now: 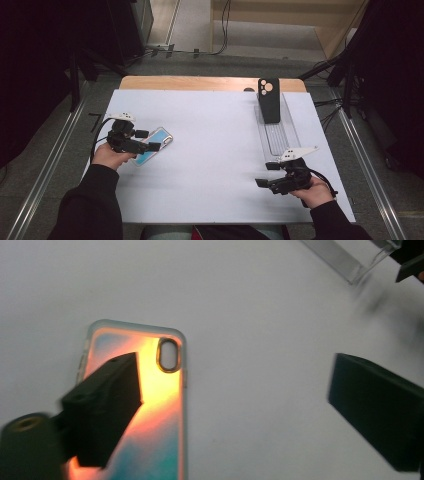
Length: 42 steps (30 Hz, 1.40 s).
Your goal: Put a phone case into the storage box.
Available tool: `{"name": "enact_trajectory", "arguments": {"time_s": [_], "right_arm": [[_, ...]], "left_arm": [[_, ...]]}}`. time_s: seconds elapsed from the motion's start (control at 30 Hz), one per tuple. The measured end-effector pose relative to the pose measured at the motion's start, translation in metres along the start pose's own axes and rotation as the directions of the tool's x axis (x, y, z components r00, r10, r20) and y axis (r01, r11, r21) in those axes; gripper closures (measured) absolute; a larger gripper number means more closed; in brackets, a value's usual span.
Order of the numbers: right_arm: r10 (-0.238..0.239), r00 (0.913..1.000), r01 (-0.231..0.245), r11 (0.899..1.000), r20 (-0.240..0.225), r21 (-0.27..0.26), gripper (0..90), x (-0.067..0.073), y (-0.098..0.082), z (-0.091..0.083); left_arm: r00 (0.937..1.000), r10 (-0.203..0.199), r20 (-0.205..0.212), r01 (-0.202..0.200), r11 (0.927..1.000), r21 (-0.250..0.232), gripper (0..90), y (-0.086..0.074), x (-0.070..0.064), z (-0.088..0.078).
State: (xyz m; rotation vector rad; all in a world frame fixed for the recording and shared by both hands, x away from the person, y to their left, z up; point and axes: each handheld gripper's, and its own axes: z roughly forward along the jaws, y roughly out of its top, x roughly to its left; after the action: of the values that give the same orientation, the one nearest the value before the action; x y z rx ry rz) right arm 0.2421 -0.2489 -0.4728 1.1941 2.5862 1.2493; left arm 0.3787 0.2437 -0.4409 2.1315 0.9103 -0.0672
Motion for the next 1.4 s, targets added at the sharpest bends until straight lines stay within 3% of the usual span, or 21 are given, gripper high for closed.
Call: {"name": "enact_trajectory", "arguments": {"time_s": [0.1,0.3,0.6,0.8,1.1,1.4], "right_arm": [[0.001,1.0000,-0.001,1.000,0.000,0.000,20.8,0.000,0.000,0.000],[0.001,1.0000,-0.001,1.000,-0.001,0.001,20.8,0.000,0.000,0.001],[0.003,1.0000,-0.003,1.000,-0.003,0.007,20.8,0.000,0.000,0.002],[0.003,1.0000,-0.003,1.000,-0.001,0.008,20.7,0.000,0.000,0.002],[0.007,1.0000,-0.007,1.000,0.001,0.015,20.5,0.000,0.000,0.002],[0.008,1.0000,-0.008,1.000,0.002,0.016,20.5,0.000,0.000,0.002]], "left_arm": [[0.9997,0.010,-0.024,-0.009,0.9994,0.033,0.0,0.002,0.006,0.003],[0.9967,0.013,-0.081,-0.009,0.9989,0.046,1.8,0.005,0.017,0.007],[0.9963,0.006,-0.086,-0.001,0.9986,0.053,5.2,0.003,0.026,0.014],[0.9946,0.030,-0.100,-0.023,0.9974,0.069,5.2,0.001,0.026,0.018],[0.9921,0.030,-0.122,-0.020,0.9963,0.084,5.2,-0.003,0.028,0.025],[0.9826,0.051,-0.179,-0.027,0.9906,0.134,5.2,-0.009,0.027,0.033]]}}
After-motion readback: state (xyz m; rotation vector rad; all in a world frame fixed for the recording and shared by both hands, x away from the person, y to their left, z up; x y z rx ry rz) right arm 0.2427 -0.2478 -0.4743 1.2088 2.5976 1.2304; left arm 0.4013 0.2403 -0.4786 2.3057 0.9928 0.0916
